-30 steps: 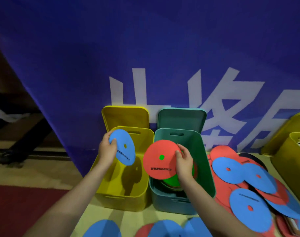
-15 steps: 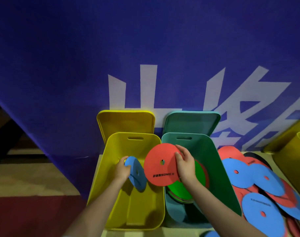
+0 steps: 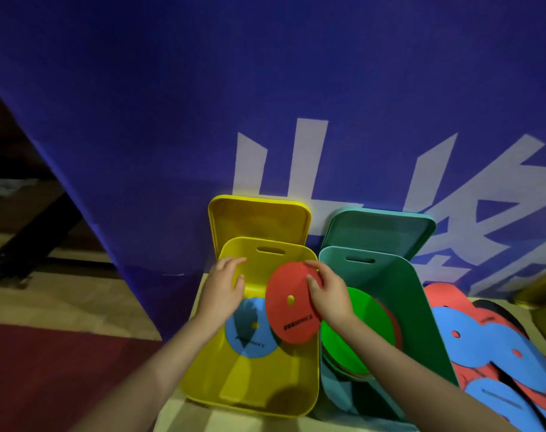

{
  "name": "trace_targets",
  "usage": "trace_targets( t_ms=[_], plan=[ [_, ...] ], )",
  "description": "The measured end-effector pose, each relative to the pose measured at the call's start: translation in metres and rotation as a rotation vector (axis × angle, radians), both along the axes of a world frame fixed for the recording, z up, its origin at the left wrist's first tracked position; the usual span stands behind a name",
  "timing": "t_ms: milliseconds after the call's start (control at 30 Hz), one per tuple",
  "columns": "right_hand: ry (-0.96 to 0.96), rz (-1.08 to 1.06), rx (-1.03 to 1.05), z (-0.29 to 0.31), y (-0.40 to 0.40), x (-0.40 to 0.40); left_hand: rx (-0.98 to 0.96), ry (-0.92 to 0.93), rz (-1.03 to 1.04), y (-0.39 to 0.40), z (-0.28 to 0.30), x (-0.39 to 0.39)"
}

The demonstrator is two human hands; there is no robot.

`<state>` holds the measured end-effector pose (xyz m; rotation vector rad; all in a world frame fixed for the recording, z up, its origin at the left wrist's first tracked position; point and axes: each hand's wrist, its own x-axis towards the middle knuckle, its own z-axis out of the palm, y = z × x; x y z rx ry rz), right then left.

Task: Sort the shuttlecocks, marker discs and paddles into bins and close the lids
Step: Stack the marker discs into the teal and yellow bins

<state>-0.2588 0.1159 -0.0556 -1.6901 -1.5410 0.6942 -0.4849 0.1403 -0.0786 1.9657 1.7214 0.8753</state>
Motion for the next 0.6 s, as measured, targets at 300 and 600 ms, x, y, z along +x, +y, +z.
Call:
trace_targets(
  t_ms=[300, 600],
  plan=[
    [-0.075, 0.093, -0.276, -0.046, 0.037, -0.075, -0.023, -0.048, 0.118, -0.007, -0.014, -0.034],
    [-0.083, -0.060, -0.361, -0.119, 0.043, -0.090, -0.019, -0.204, 0.208, -0.003, -0.029, -0.037]
  ],
)
